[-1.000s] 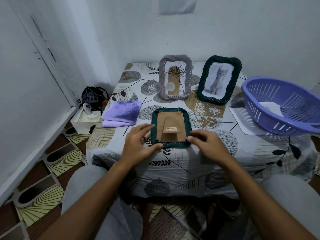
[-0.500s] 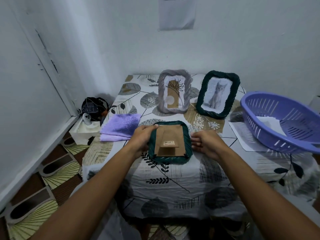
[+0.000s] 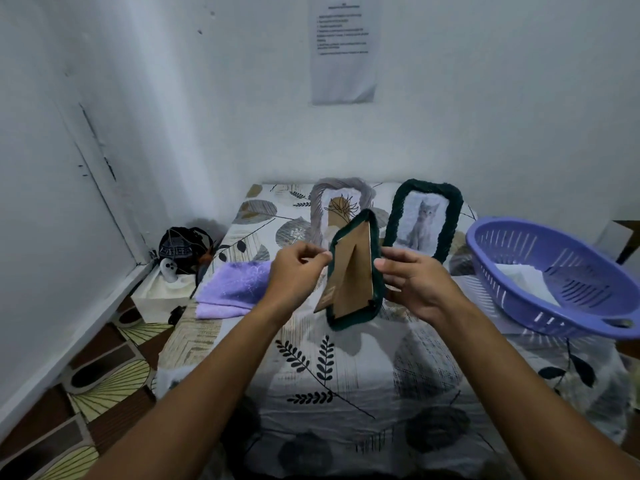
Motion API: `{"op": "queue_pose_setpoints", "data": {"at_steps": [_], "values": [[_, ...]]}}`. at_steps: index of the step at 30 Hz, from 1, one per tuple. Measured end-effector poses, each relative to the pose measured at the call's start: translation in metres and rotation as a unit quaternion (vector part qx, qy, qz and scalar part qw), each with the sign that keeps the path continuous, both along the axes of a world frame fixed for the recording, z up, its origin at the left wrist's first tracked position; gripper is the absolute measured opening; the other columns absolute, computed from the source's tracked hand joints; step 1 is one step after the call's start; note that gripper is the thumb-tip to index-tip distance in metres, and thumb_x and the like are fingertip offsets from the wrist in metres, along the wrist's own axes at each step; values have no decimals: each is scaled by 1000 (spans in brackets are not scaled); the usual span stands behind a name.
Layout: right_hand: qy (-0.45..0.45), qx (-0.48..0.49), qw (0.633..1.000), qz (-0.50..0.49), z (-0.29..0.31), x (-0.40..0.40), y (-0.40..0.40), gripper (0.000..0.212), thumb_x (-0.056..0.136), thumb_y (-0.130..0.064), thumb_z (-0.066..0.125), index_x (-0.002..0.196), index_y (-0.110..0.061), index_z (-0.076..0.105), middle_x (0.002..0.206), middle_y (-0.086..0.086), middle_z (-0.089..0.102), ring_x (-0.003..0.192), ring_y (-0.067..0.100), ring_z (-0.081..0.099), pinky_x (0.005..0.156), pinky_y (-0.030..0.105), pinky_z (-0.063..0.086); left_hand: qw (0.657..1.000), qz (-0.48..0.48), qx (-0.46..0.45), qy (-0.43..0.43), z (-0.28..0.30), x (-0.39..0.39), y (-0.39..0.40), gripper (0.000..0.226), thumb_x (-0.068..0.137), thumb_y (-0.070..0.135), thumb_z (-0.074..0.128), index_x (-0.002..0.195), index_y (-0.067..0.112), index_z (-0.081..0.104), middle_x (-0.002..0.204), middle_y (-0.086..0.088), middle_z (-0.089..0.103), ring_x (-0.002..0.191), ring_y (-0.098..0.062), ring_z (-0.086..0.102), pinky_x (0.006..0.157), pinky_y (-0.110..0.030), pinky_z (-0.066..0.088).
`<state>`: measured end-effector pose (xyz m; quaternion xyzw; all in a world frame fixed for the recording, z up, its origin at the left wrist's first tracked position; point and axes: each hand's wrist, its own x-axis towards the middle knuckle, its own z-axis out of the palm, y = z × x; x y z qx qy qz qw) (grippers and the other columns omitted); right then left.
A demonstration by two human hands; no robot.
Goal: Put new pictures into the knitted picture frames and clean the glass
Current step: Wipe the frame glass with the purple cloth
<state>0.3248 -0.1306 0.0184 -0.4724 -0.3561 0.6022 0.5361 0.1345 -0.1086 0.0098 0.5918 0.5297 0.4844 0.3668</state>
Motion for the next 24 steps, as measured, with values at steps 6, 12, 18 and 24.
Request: {"op": "queue_pose_setpoints", "data": {"at_steps": [6, 12, 18, 24], "values": [[-67, 95, 993, -33, 18, -13, -11, 37, 74, 6, 72, 110, -1, 64, 97, 11, 69, 74, 14, 69, 56, 22, 53, 986, -90, -115, -79, 39, 29, -5, 22, 94, 37, 55, 95, 16, 62, 96, -5, 65, 80, -15, 60, 61, -27, 50], [-187, 210, 959, -39, 25, -25, -16, 25, 74, 0, 76, 93, -16, 71, 85, 2, 74, 79, 13, 71, 64, 21, 54, 963, -115, -159, -183, 39, 36, 2, 35, 91, 37, 61, 108, 7, 61, 108, -13, 70, 89, -27, 69, 83, -51, 55], [-308, 263, 912, -57, 28, -33, -16, 30, 68, -7, 83, 91, -23, 74, 77, -10, 71, 76, 6, 70, 77, 28, 58, 937, -149, -162, -272, 32, 34, 3, 18, 97, 23, 53, 103, 7, 58, 97, -16, 65, 74, -24, 63, 58, -39, 57], [-367, 250, 892, -80, 29, -28, -7, 41, 73, -26, 81, 108, -8, 70, 90, -2, 69, 83, 10, 66, 79, 27, 54, 905, -170, -181, -345, 17, 18, 4, 28, 100, 24, 43, 121, 7, 52, 101, -16, 66, 82, -27, 66, 69, -45, 57]]}}
